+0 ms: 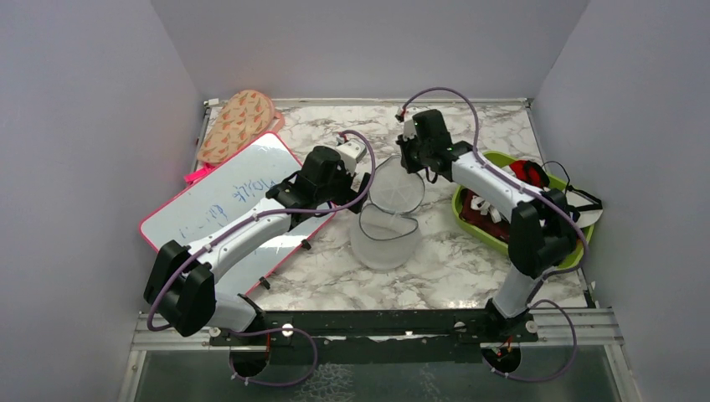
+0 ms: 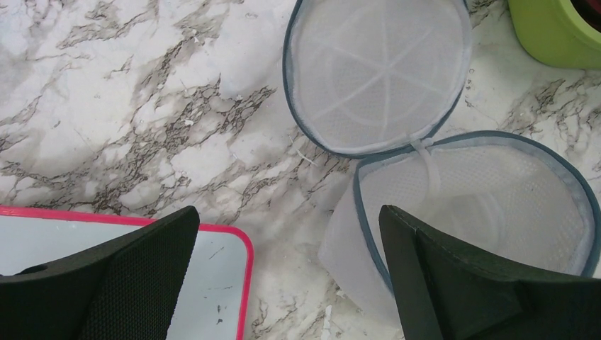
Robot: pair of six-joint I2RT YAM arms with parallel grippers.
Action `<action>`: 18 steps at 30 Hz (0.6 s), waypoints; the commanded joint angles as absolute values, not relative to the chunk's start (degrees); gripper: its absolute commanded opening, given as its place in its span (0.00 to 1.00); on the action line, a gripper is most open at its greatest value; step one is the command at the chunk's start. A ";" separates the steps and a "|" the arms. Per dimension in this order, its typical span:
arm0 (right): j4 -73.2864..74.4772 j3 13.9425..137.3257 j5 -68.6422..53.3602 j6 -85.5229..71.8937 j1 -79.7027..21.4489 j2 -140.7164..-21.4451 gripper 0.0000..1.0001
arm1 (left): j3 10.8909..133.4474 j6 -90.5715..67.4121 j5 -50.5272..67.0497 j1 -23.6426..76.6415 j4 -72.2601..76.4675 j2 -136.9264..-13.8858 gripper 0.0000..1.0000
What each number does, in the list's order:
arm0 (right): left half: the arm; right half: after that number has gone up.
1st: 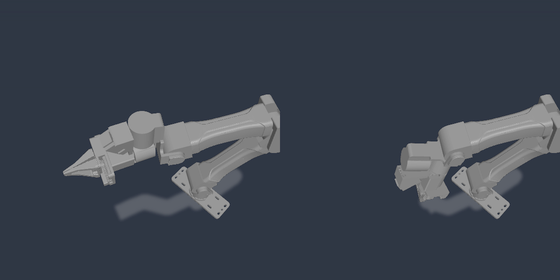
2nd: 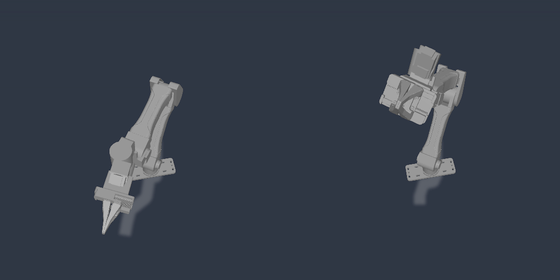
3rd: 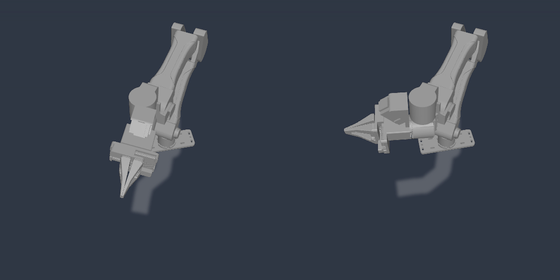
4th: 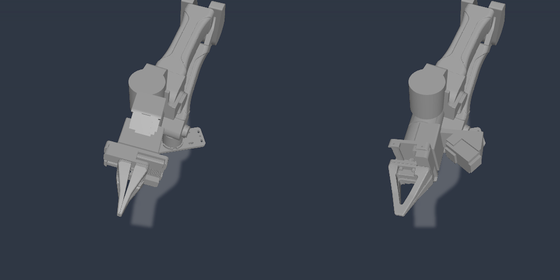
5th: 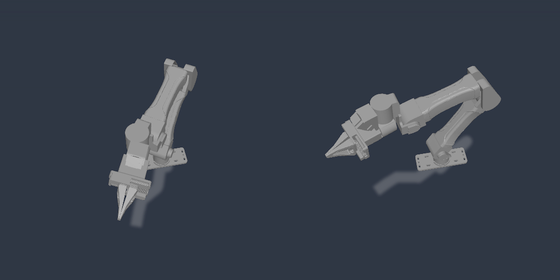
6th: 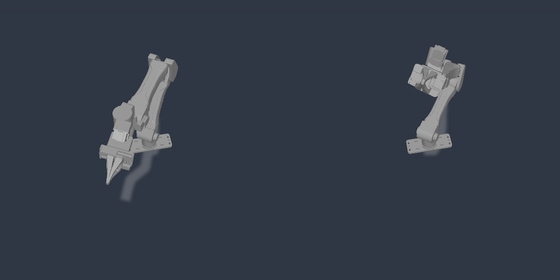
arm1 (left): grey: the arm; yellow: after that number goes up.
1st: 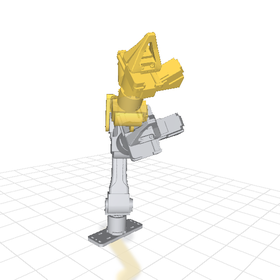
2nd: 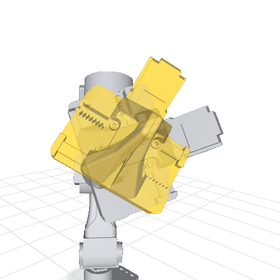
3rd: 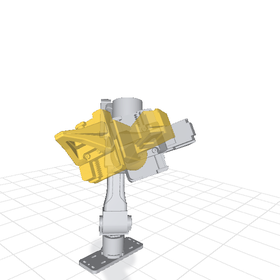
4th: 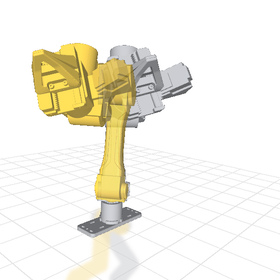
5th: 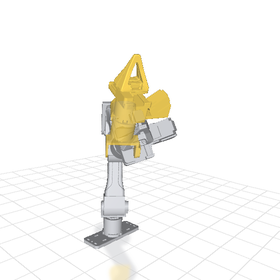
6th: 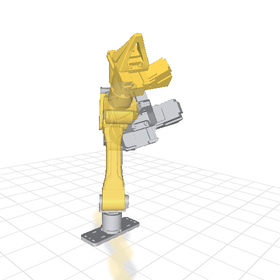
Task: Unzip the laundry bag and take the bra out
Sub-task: Close the laundry bag at the center of the board.
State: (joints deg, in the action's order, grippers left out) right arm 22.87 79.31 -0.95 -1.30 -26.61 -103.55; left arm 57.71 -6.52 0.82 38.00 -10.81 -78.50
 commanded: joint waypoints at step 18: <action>8.46 59.51 -10.82 -0.89 -29.61 -76.99 0.01 | 56.86 -14.86 34.94 28.24 2.60 -80.73 0.99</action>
State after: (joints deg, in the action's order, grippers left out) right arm 11.79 60.53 -6.74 -1.58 -29.34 -79.11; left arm 58.02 -9.26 22.87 33.67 -7.40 -82.00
